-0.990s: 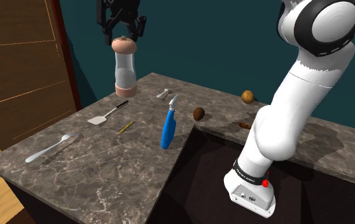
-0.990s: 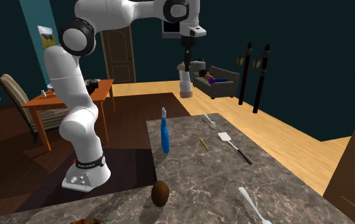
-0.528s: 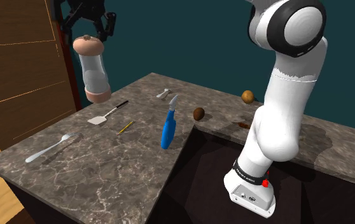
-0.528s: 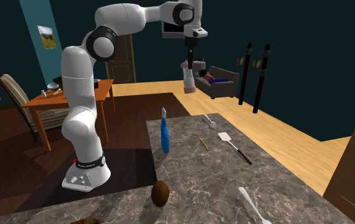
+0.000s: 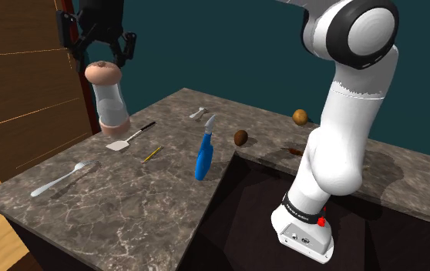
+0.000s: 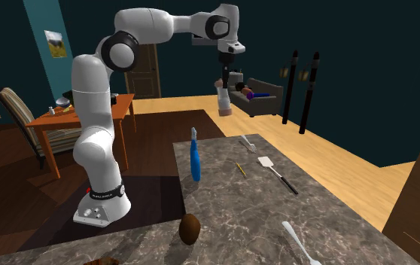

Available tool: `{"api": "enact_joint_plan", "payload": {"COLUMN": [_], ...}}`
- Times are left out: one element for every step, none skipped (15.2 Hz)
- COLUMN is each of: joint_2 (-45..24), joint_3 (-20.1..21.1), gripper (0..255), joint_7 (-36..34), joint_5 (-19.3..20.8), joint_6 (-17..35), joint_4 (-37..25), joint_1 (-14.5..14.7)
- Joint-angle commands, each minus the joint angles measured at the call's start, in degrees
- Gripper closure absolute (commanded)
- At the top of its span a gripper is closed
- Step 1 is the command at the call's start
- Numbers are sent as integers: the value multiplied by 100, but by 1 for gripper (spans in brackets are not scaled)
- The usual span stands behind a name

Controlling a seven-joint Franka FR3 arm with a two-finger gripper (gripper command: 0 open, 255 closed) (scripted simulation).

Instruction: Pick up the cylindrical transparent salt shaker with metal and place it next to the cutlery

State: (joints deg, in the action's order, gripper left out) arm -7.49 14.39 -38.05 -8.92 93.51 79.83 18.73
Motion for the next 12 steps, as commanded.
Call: {"api": "enact_joint_plan", "payload": {"joint_2": [87,111,134,156,175,192,208,223,235,246,256,264], "joint_3": [-5,-7,-8,-9,-10,-11,-11,-12,-12,-12,-13,-13], "gripper": [255,255,255,255,255,255,255,255,255,255,255,255], "joint_7": [45,62,79,96,112,128,144,159,174,189,204,218], "joint_5": [-26,-34,-42,-49,-56,-63,-70,-76,-82,-88,-93,-99], "joint_6": [190,274,358,440,521,602,683,762,841,920,998,1075], "joint_4": [275,385,492,597,699,798,895,990,1083,1173,1262,1349], "joint_1": [-12,-15,-18,-20,-22,-24,-25,-26,-27,-28,-28,-28]}}
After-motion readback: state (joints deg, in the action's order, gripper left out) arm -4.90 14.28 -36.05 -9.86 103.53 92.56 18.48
